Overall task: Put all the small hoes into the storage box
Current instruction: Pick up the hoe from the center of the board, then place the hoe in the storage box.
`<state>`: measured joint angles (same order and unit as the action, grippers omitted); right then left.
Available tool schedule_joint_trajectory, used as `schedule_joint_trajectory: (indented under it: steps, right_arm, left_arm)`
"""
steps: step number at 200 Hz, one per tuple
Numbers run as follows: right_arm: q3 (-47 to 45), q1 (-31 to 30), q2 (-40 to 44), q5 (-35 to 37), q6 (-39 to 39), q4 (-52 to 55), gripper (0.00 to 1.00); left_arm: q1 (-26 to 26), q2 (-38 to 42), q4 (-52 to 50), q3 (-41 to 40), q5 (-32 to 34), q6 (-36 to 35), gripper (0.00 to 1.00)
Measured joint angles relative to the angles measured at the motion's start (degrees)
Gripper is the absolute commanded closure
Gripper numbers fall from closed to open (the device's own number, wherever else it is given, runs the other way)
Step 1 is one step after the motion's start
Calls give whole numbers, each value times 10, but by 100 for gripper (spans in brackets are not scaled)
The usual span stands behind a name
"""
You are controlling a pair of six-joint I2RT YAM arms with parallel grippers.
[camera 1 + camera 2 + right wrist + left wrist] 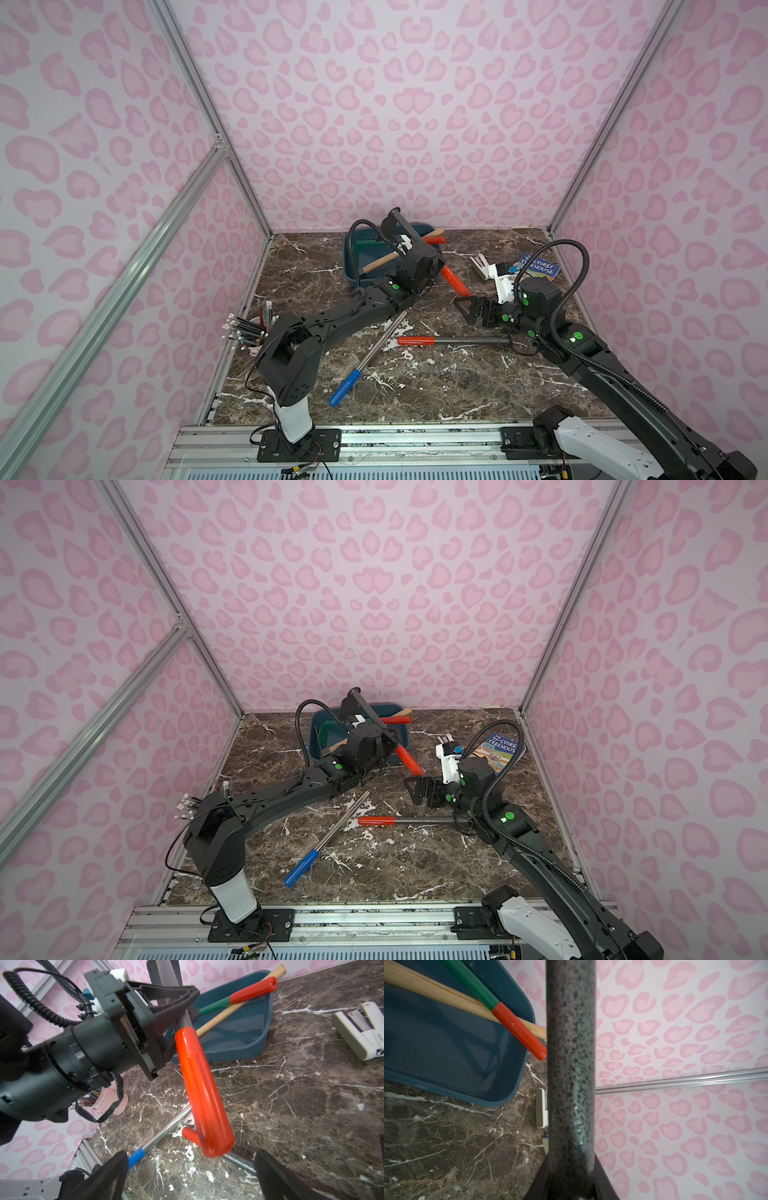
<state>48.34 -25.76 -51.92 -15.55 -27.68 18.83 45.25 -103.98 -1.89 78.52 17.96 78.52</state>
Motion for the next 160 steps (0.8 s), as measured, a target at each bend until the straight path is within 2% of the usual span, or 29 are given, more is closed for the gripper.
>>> schedule_joint_trajectory:
  steps: [108, 160]
  right_arm:
    - [0, 0, -20, 21, -4, -9, 1]
    - [-1, 0, -25, 18, -4, -17, 1]
  left_arm:
    - [-23, -56, 9, 39, 38, 78, 98]
    - [-25, -83, -4, 77, 80, 115, 99]
